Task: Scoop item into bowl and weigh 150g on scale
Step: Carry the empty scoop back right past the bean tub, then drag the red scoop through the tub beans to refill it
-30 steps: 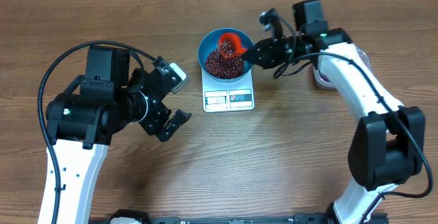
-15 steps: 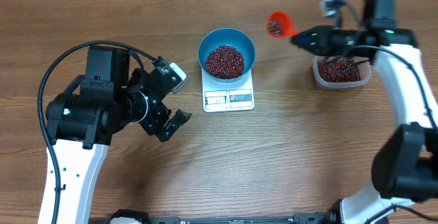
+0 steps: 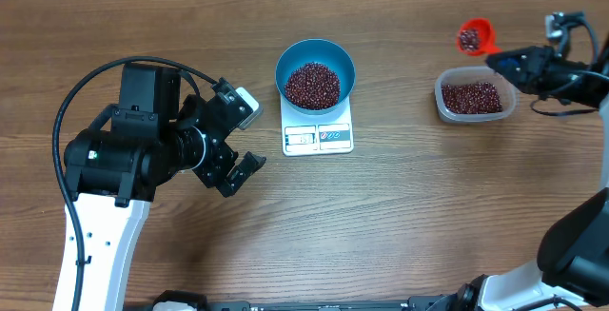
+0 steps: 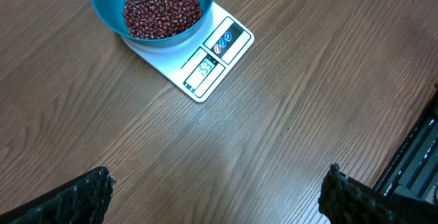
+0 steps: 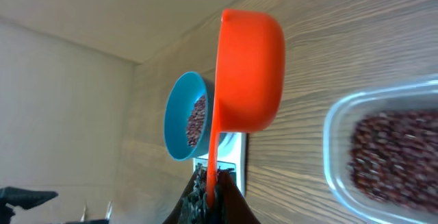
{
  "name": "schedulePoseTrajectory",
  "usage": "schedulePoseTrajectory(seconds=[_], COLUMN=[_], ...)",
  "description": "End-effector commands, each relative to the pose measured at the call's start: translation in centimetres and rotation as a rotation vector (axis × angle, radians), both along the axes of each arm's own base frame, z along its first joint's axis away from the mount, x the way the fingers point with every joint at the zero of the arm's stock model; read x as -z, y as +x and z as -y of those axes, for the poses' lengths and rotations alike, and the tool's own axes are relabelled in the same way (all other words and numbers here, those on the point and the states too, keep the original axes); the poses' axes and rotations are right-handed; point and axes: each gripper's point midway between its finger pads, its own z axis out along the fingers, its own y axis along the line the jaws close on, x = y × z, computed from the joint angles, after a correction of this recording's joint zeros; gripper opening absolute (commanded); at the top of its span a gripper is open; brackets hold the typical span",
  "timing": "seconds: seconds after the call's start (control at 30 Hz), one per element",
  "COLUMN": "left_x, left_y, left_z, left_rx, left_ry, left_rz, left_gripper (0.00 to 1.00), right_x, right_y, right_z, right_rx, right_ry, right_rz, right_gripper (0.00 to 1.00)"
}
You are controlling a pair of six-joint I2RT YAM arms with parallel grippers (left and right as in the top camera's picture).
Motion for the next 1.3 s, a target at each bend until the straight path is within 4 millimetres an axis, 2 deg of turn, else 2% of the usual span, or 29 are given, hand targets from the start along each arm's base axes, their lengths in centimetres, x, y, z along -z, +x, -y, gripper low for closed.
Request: schedulePoseTrajectory(seconds=[0.0, 0.13, 0.3, 0.43, 0.53, 0.63, 0.77, 1.0, 1.27], left_x=[-0.5, -0.5, -0.5, -0.5, -0.5, -0.5, -0.5, -0.5, -0.5], left_y=[0.1, 0.1, 0.1, 0.1, 0.1, 0.1, 0.1, 0.1, 0.1], left_z=[0.1, 0.2, 0.1, 0.1, 0.1, 0.1, 0.1, 0.2, 0.2], left_rx=[0.021, 0.021, 0.021, 0.021, 0.021, 0.021, 0.021, 0.021, 0.021], left_ry=[-0.007, -0.007, -0.007, -0.007, -0.007, -0.006, -0.007, -0.007, -0.007], left_rz=[0.02, 0.02, 0.02, 0.02, 0.02, 0.021, 0.02, 0.02, 0.02], left_gripper=[1.0, 1.0, 1.0, 1.0, 1.0, 1.0, 1.0, 1.0, 1.0], right_x=[-0.2, 2.3, 3.5, 5.1, 6.3, 6.9, 7.2, 6.6, 6.1], right_y=[-0.2, -0.7, -0.9, -1.3, -1.7, -1.8, -1.6, -1.3, -0.8], right_z=[1.7, 3.9, 5.2, 6.7, 7.1, 7.1, 5.9, 5.1, 3.0], right_rx=[0.031, 0.102, 0.138, 0.144, 0.149, 0.145, 0.115, 0.129, 0.093], right_ry=[-0.106, -0.252, -0.348, -0.515, -0.654, -0.782, -0.924, -1.195, -1.289], right_rz=[0.018, -0.085, -0.137, -0.184, -0.252, -0.296, -0.32, -0.345, -0.308], right_gripper=[0.04, 0.04, 0.04, 0.04, 0.04, 0.04, 0.04, 0.04, 0.04])
